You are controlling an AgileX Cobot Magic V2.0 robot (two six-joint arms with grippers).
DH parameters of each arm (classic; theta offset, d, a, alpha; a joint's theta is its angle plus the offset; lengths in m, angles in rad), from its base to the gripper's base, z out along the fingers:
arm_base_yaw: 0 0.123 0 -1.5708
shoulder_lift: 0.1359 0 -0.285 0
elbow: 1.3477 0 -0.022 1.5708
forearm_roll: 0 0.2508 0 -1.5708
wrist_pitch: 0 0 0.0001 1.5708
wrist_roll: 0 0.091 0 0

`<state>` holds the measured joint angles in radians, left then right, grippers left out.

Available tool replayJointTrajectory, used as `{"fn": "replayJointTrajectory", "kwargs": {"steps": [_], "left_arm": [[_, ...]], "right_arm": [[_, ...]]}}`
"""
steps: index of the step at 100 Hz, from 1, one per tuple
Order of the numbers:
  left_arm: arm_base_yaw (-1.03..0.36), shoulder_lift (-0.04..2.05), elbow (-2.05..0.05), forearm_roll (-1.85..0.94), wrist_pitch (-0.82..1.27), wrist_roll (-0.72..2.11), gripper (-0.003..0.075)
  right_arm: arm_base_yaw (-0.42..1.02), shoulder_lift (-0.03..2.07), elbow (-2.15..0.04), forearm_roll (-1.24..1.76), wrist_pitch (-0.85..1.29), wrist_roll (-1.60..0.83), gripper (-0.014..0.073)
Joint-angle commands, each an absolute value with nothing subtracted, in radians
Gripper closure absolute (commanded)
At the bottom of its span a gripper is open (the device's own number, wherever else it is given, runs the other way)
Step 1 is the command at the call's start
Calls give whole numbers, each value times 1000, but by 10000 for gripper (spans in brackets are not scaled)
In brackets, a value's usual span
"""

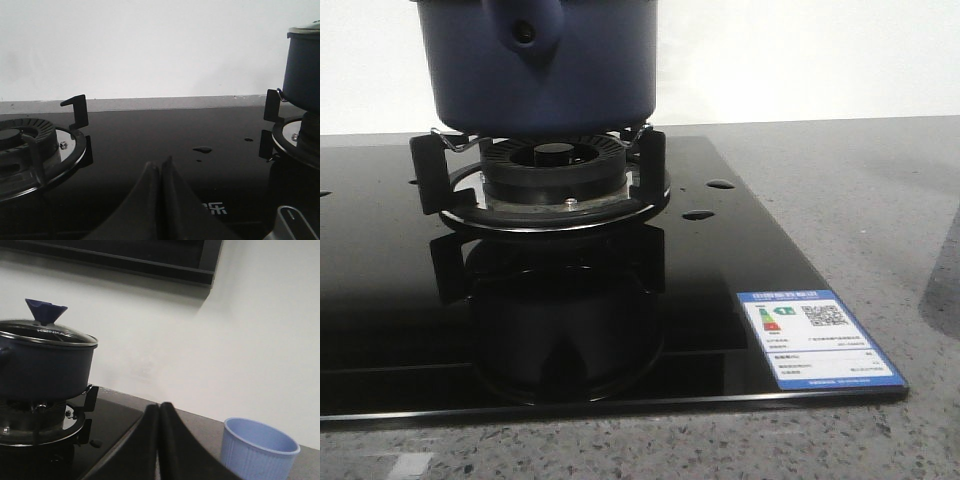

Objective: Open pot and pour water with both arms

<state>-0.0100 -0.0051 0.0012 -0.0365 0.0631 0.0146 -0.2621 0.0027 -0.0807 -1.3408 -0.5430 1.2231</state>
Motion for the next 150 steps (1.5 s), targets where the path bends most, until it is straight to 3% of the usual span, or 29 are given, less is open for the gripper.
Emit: {"fn": "replayJointTrajectory", "kwargs": {"steps": [1, 91, 105, 125, 140, 150], "left_arm": [[-9, -31, 11, -46, -9, 5, 741], [-9, -31, 11, -46, -9, 5, 741], [-9, -31, 11, -46, -9, 5, 741], [-9, -31, 11, -46, -9, 5, 741], [-9, -31, 11, -46, -9, 5, 741], [-9, -31, 11, -46, -9, 5, 741]], "right_arm": [[-261, 14, -109, -1309, -540, 1223, 643], [-261, 18, -82, -1221, -517, 1206, 643], [-242, 33, -38, -988, -496, 1004, 643], [-136, 117, -26, -530, -428, 506, 643], [-14, 125, -26, -117, -201, 126, 643], [24, 102, -21, -69, -57, 34, 643]]}}
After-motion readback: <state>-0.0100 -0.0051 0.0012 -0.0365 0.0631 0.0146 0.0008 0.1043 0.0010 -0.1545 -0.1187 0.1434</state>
